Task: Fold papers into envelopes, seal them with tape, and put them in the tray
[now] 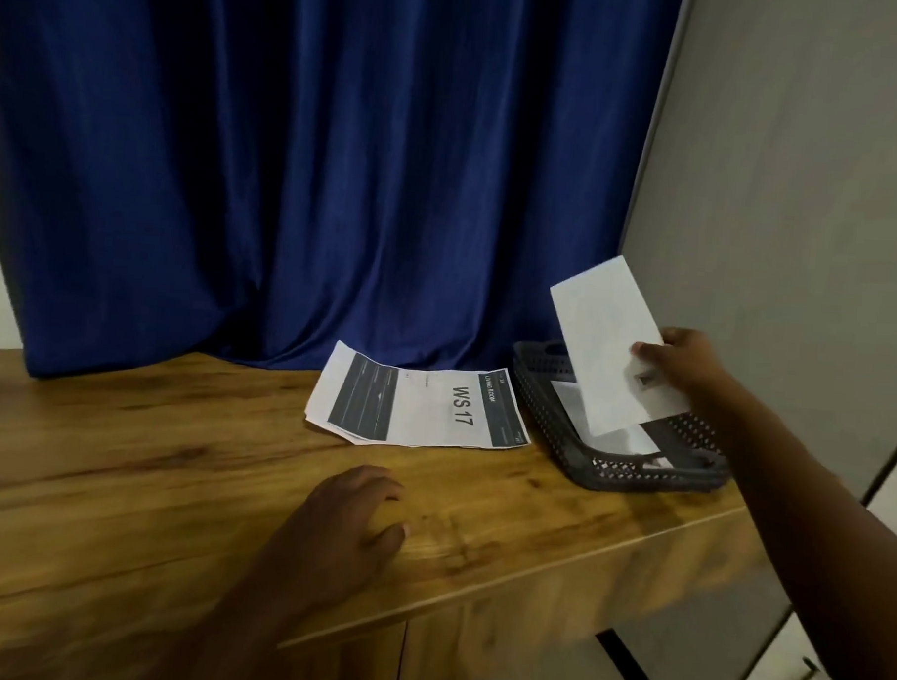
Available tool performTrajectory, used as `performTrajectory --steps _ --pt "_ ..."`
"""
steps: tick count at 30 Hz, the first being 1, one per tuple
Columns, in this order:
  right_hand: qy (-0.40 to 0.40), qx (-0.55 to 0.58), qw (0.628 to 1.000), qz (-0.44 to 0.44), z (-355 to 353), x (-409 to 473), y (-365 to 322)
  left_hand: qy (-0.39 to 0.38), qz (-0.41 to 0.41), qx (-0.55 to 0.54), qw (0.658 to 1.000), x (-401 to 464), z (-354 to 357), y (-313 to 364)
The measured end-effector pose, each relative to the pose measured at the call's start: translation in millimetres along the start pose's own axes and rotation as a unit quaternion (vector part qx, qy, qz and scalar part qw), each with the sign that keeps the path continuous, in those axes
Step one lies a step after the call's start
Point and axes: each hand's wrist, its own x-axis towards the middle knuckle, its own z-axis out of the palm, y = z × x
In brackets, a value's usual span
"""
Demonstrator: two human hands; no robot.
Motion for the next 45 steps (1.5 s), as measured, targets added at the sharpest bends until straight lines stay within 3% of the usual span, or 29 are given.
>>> performTrajectory --steps 7,13,15,21,25,28,33,37,42,45 --pt "-0.064 -0.130 0.975 0.167 17 14 33 0.003 0.000 -0.002 1.000 -2 -2 0" --pt "-0.129 -0.197 0.956 0.177 24 120 136 -0.006 0.001 0.001 1.000 0 -3 -1" --pt "-0.114 -0.184 0.952 0.214 23 76 101 -0.005 0.001 0.003 1.000 0 -3 0" --pt "-0.023 -0.300 0.953 0.042 25 5 13 -0.005 -0.003 -0.003 1.000 0 -3 0" --pt "-0.068 -0.259 0.955 -0.126 53 -17 -29 -0.007 -0.011 -0.005 1.000 0 -2 -2" --pt "-0.125 -0.225 0.935 -0.245 94 -55 -53 -0.005 -0.014 -0.006 1.000 -2 -3 0" --pt "-0.217 -0.290 0.875 -0.319 176 -102 -63 -0.010 -0.028 0.008 1.000 -6 -5 4" --pt "-0.230 -0.400 0.813 -0.355 218 -110 -59 -0.007 -0.033 0.007 0.999 -8 -7 5" --pt "-0.249 -0.443 0.795 -0.333 230 -105 -57 0.003 -0.038 -0.006 0.999 -6 -7 5" --pt "-0.224 -0.457 0.777 -0.371 229 -107 -55 0.011 -0.033 -0.003 0.999 -6 -6 5"
